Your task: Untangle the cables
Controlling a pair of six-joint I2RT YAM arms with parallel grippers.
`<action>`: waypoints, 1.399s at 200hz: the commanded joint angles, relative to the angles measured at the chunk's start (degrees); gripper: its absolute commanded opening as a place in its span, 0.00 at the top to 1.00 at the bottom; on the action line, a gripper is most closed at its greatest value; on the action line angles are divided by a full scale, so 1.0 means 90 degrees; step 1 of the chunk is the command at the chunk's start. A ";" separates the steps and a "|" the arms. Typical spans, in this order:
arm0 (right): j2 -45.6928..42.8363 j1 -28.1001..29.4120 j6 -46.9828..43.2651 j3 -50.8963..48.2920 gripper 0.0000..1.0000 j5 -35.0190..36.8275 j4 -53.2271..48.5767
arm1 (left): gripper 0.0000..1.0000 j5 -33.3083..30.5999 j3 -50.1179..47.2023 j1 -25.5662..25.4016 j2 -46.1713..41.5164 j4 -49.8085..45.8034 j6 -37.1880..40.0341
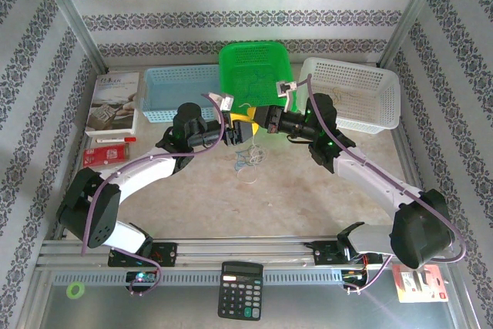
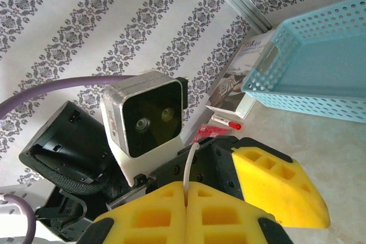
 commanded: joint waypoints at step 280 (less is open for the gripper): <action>-0.0027 -0.0007 0.0054 0.0338 0.80 0.0071 0.0132 | 1.00 0.0032 -0.0192 0.0084 0.0064 0.1193 -0.0549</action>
